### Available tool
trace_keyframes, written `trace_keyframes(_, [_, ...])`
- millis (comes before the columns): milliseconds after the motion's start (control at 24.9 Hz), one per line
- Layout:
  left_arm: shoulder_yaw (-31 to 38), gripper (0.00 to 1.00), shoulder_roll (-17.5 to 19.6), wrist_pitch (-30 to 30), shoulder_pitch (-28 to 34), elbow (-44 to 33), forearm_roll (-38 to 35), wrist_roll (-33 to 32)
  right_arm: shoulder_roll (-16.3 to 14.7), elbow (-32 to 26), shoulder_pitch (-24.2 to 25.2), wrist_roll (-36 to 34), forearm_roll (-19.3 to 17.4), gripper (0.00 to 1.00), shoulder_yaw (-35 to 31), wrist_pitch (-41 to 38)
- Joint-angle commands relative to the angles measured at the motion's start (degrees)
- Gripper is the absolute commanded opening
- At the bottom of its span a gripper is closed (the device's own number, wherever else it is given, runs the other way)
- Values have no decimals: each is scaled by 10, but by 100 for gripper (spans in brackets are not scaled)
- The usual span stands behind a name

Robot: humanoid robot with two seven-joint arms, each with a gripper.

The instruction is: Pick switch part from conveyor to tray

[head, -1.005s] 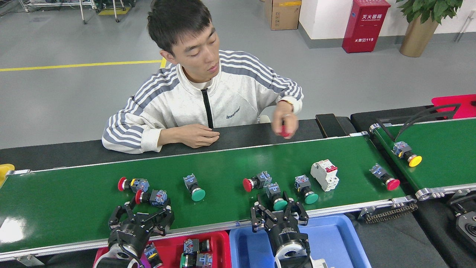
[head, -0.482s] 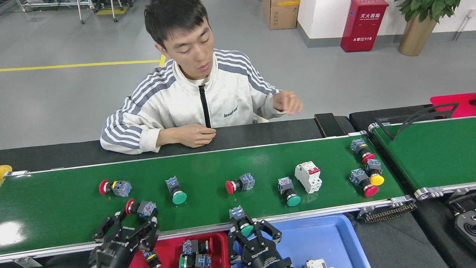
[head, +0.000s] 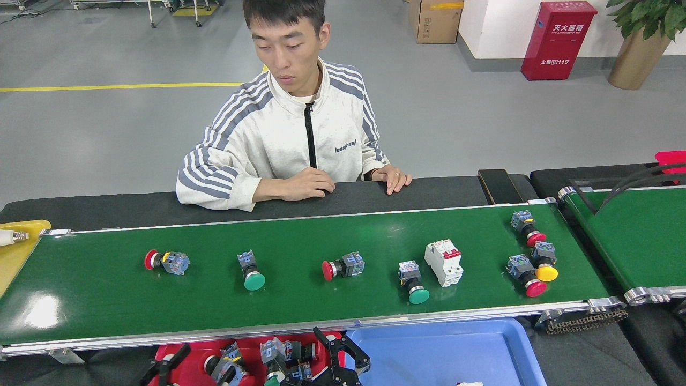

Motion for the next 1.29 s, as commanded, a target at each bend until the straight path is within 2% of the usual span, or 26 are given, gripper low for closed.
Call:
trace_keyframes(0, [33,100,0,54,-4,-8,22,6,-2,-35,36,-11,-2,100,-49,47])
trace_keyframes(80, [59,100,4,88,-2,-8,33,9,-9,-43,74,-47,-2,100,-82,71])
trace_keyframes(161, [81,100,8,95,-1,-8,33,10,-27,-43,107,-83,-2,100,-119,98])
trace_keyframes(281, [77,100,13,96,-3,-8,34,9,-26,-36,112,-83,-2,100,-133,125])
trace_keyframes(402, [52,100,11,103,-21,-8,26,7,-18,-17,65,-75,-1,100,-127,125])
trace_keyframes(522, [6,100,13,134,-70,-6,-15,3,13,25,20,-34,2,100,-92,122])
trace_keyframes(643, [-38,100,12,142,-116,-6,-44,2,56,77,-36,-13,2,100,-85,126])
trace_keyframes(683, [-50,100,12,152,-132,-1,-55,1,61,95,-53,-9,2,100,-85,124])
trace_keyframes(884, [-65,100,9,174,-169,55,-79,-13,67,165,-117,21,-4,100,-70,119])
trace_keyframes(1005, [-66,100,13,199,-182,99,-80,-15,67,171,-119,27,-6,100,-49,119])
trace_keyframes(1165, [-66,100,15,224,-218,159,-81,-16,67,178,-126,46,-51,100,-41,120])
trace_keyframes(1246, [-66,100,18,243,-238,186,-81,-15,68,199,-142,47,-63,95,-36,119])
